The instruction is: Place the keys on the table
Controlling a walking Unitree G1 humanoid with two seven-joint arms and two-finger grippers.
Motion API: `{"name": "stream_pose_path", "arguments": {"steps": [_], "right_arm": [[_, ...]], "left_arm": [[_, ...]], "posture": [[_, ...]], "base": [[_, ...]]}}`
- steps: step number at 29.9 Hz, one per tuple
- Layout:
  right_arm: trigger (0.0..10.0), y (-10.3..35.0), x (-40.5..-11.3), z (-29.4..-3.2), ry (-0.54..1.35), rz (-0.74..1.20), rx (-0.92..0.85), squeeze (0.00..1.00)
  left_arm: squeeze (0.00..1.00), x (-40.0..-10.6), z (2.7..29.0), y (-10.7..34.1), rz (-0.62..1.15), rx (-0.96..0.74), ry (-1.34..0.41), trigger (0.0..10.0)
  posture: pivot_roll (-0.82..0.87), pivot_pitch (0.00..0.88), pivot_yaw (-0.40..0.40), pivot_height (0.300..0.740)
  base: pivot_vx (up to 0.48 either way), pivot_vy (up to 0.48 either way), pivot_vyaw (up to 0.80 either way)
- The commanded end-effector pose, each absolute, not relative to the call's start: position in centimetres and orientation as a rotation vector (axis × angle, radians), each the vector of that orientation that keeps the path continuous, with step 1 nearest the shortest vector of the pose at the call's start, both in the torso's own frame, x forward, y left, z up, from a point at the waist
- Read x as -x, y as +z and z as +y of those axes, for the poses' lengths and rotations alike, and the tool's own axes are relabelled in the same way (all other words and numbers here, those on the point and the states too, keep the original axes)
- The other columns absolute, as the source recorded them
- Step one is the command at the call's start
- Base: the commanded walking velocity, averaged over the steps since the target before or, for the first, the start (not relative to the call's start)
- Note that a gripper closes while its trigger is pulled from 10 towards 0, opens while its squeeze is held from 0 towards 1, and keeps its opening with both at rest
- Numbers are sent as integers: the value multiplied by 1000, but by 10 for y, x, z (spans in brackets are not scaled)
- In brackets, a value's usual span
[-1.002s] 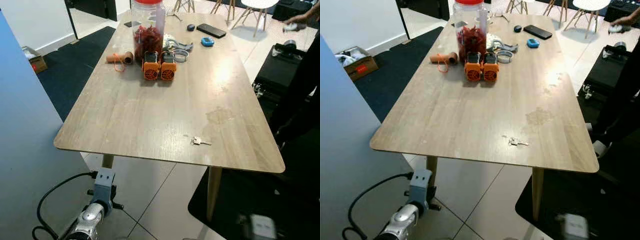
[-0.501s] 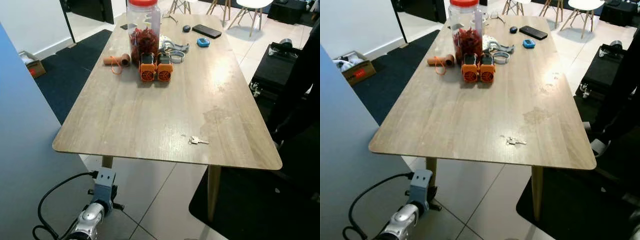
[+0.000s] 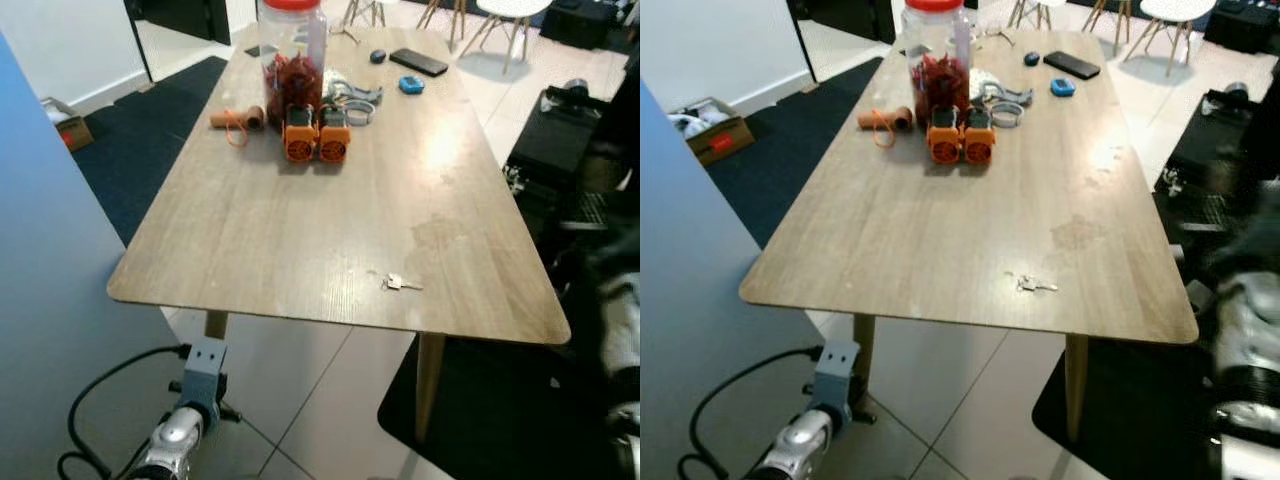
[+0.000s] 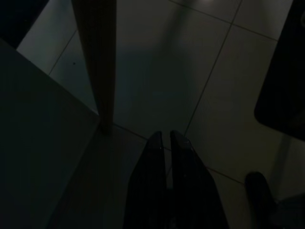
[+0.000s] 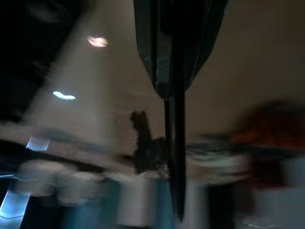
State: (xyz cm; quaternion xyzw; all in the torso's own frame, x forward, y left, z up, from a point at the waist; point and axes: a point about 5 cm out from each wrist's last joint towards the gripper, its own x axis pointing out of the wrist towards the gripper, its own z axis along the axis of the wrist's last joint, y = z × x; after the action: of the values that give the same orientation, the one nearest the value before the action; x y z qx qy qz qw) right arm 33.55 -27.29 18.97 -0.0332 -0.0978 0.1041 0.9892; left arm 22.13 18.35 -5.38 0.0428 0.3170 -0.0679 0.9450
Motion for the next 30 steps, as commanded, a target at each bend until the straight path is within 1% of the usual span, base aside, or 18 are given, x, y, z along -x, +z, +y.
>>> {"name": "stream_pose_path", "arguments": {"steps": [1, 3, 4, 5, 7, 10, 14, 19, 21, 22, 26, 29, 30], "right_arm": [[10000, 189, -339, -248, 349, -158, 89, 0], [10000, 187, -341, -215, 512, -126, 107, 0], [10000, 187, -341, -215, 512, -126, 107, 0], [10000, 186, -340, -201, 585, -105, 104, 0], [10000, 184, -338, -184, 675, -67, 105, 0], [10000, 174, -333, -173, 763, 13, 142, 0], [10000, 163, -326, -171, 804, 105, 173, 0], [10000, 156, -322, -178, 795, 184, 223, 0], [10000, 155, -323, -180, 778, 200, 257, 0], [10000, 154, -324, -184, 751, 217, 307, 0], [10000, 154, -326, -187, 714, 228, 360, 0], [10000, 156, -330, -193, 642, 221, 483, 0], [10000, 156, -330, -193, 642, 221, 483, 0]], "left_arm": [[0, -217, 188, -56, 663, -95, -130, 10000], [0, -218, 187, -56, 661, -91, -128, 10000], [0, -218, 187, -56, 661, -91, -128, 10000], [0, -218, 188, -56, 660, -90, -127, 10000], [0, -218, 188, -56, 658, -87, -125, 10000], [0, -217, 188, -56, 660, -74, -133, 10000], [0, -217, 187, -56, 660, -63, -135, 10000], [0, -216, 186, -57, 660, -54, -138, 10000], [0, -216, 185, -57, 661, -53, -140, 10000], [0, -216, 184, -57, 661, -51, -142, 10000], [0, -216, 184, -57, 660, -49, -143, 10000], [0, -217, 184, -56, 657, -45, -143, 10000], [0, -217, 184, -56, 657, -45, -143, 10000]], "posture": [[56, 34, -15, 740], [58, 35, -16, 740], [58, 35, -16, 740], [60, 38, -15, 740], [59, 42, -15, 740], [60, 46, -17, 740], [62, 50, -18, 740], [61, 55, -19, 740], [56, 57, -14, 740], [56, 57, -14, 740], [56, 57, -14, 740], [57, 60, -14, 740], [57, 60, -14, 740]], "base": [[0, 0, 0], [0, 0, 0], [0, 0, 0], [0, 0, 0], [0, 0, 0], [0, 0, 0], [0, 0, 0], [0, 0, 0], [0, 0, 0], [0, 0, 0], [0, 0, 0], [0, 0, 0], [0, 0, 0]]}}
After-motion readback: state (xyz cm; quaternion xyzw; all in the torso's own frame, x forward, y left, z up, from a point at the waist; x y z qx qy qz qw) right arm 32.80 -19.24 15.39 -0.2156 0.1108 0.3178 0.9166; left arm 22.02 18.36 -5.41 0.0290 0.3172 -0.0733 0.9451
